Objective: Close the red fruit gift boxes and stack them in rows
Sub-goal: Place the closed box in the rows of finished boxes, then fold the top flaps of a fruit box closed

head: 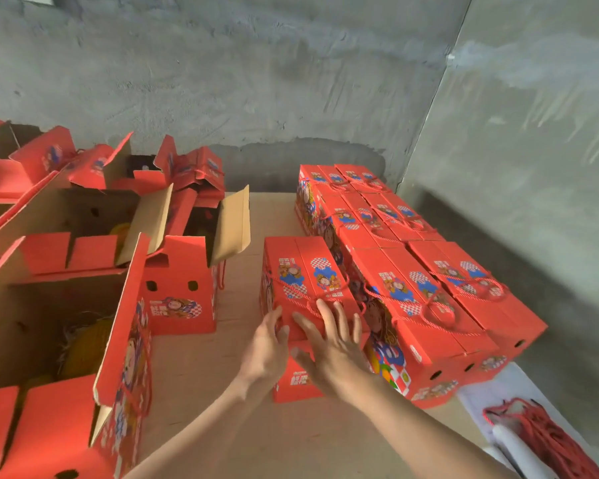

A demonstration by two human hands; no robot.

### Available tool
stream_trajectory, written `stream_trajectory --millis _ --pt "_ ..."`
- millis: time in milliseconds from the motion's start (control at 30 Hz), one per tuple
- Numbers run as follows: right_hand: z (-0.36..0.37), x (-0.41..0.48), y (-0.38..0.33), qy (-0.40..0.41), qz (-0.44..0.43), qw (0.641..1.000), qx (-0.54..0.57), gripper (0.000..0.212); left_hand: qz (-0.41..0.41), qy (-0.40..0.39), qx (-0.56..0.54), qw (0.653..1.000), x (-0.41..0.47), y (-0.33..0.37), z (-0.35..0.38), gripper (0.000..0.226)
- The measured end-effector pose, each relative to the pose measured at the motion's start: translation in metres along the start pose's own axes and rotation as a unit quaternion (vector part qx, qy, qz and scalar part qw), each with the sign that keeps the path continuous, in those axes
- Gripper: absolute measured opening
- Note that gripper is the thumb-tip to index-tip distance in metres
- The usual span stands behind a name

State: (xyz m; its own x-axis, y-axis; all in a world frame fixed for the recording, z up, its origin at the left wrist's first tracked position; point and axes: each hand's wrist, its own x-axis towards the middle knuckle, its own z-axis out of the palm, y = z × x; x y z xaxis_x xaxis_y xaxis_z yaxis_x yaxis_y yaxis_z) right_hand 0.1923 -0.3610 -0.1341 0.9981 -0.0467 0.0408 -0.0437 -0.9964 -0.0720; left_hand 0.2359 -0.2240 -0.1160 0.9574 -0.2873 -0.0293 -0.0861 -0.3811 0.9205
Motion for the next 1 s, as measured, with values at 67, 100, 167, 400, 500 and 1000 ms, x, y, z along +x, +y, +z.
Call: stream_trajectory --millis 67,100,167,400,500,1000 --pt "0.000 0.032 0.004 -0.004 0.013 1.000 0.007 0.060 0.003 -0.024 0.022 0.999 0.027 0.008 -0.003 0.048" --pt "0.000 0.049 0.008 -0.006 0.018 1.000 0.009 0.059 0.011 -0.017 0.048 0.999 0.040 0.011 -0.006 0.050" --pt "-0.005 0.090 0.019 -0.022 0.030 0.999 0.008 0.056 0.046 0.065 0.103 0.992 0.063 0.016 -0.017 0.055" --pt "0.013 0.196 0.010 0.055 0.056 0.997 0.011 0.084 0.067 0.140 0.452 0.878 0.141 0.032 -0.081 0.082" --pt "0.020 0.229 0.021 0.039 0.055 0.997 0.024 0.083 0.042 0.019 0.519 0.854 0.162 0.038 -0.094 0.059" --pt "-0.025 0.434 0.082 -0.122 0.060 0.981 0.139 0.074 0.056 -0.089 0.491 0.865 0.180 0.042 -0.116 0.043"
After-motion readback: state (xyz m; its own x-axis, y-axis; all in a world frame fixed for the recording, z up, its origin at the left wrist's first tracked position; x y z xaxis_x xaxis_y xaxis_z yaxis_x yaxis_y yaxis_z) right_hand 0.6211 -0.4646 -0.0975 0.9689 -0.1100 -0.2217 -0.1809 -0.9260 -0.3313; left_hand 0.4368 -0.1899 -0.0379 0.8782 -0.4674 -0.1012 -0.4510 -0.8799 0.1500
